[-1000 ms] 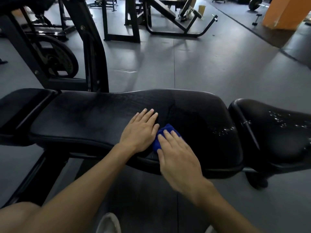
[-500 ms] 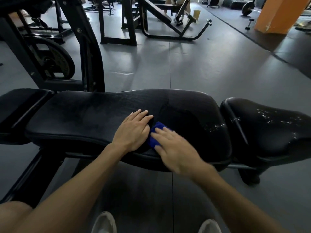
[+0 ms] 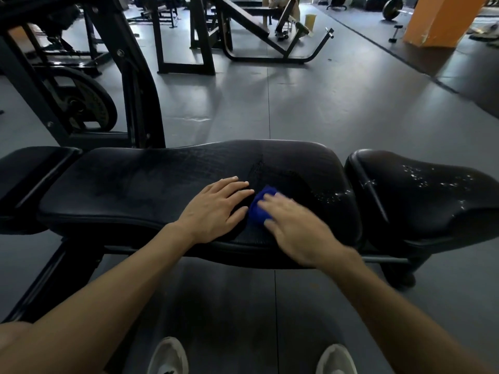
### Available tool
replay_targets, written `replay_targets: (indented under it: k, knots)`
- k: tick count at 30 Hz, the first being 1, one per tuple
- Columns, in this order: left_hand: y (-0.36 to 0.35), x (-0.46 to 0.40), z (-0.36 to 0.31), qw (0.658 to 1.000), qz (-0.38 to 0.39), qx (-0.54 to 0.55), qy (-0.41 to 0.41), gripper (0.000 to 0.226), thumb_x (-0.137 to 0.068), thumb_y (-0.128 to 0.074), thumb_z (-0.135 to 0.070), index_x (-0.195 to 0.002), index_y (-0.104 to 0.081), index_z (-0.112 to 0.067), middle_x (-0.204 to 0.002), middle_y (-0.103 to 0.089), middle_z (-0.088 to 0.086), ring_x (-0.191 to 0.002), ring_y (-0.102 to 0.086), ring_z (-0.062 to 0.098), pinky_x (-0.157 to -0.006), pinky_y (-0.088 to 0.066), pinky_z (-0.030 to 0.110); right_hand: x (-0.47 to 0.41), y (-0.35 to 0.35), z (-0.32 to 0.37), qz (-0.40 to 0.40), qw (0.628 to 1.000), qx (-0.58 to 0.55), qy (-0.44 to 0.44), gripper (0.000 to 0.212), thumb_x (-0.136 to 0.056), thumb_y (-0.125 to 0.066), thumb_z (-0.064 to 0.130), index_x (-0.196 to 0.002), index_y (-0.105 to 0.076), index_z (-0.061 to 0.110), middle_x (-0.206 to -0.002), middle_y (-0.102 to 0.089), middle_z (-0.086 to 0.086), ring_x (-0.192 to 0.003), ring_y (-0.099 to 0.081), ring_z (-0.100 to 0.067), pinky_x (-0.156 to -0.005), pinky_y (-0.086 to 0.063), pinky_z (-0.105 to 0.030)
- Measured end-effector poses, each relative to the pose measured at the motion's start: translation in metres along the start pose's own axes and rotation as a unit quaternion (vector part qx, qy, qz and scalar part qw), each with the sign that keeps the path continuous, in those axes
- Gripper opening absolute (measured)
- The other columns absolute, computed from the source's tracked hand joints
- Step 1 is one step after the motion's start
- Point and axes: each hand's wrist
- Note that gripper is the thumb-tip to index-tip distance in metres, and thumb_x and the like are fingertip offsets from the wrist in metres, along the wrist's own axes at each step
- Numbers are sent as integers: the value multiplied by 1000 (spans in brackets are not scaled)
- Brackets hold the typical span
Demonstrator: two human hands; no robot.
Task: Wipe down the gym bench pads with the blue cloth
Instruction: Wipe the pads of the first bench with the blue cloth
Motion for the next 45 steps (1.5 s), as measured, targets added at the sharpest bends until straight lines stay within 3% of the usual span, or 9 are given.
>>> replay_targets:
  k: [5,13,16,21,25,28,32,38,45]
  knots:
    - [-1,-2,1,1000,13,20,9,69,-97,-19,-63,-156,-37,-33,-163,-33,-13,-154,-18,10,-125,-20,35,-36,9,-20,-15,995,11,-98,55,-107,-37,34,-158,-26,18,-167,-18,-1,-154,-13,-18,-126,-9,-37]
    - [-5,-3,4,1000,4,27,7,65,-98,-24,-62,-155,-38,-34,-163,-32,-16,-153,-18,7,-123,-20,35,59,-9,29,-58,998,-18,-18,55,-103,-48,34,-156,-32,29,-163,-26,11,-152,-16,-8,-125,-13,-31]
    - [-2,-3,5,999,2,48,11,65,-97,-25,-63,-154,-40,-35,-162,-33,-17,-153,-18,6,-124,-22,35,42,7,24,-83,993,-76,-29,44,-95,-64,22,-136,-53,30,-134,-56,10,-126,-47,-12,-111,-38,-37]
    - [-2,-6,9,995,-30,95,20,45,-105,-46,-42,-146,-53,-25,-156,-45,-7,-149,-30,10,-121,-25,31,-7,34,21,-171,975,-125,-74,36,-85,-74,12,-106,-46,23,-94,-54,2,-83,-54,-18,-82,-51,-44]
    - [2,-15,24,988,-71,119,63,38,-103,-54,-26,-139,-58,-16,-150,-50,0,-145,-36,16,-121,-32,36,-59,39,24,-119,982,-93,-112,47,-90,-71,40,-122,-51,12,-124,-55,-11,-117,-51,-30,-102,-45,-43]
    - [9,-28,41,979,-91,138,115,37,-102,-54,-19,-138,-59,-13,-148,-50,1,-142,-38,17,-117,-35,32,-63,19,33,18,993,-31,-112,63,-101,-43,54,-150,-38,15,-164,-17,-18,-146,-22,-32,-119,-24,-39]
    - [11,-50,58,977,-90,146,125,34,-102,-53,-16,-135,-60,-13,-145,-50,0,-138,-40,16,-112,-37,30,-53,1,44,-65,996,-45,-41,61,-101,-54,32,-157,-31,21,-160,-30,-9,-141,-29,-22,-117,-29,-30]
    - [1,-89,70,975,-92,157,130,34,-103,-49,-16,-136,-60,-13,-144,-53,0,-136,-44,17,-113,-37,32,-108,-16,32,-95,995,17,14,47,-98,-57,28,-144,-51,23,-153,-46,-6,-147,-34,-29,-123,-26,-45]
    - [-17,-117,84,987,-40,71,139,50,-107,-39,-37,-153,-42,-19,-161,-38,1,-151,-28,21,-126,-20,38,-100,18,-50,-73,988,-16,-135,59,-102,-48,8,-157,-32,24,-164,-27,-7,-153,-21,-21,-121,-20,-29]
Point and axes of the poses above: each hand's wrist, its own x-axis away from the middle knuckle, its own y-axis out of the back of the hand, z = x × y
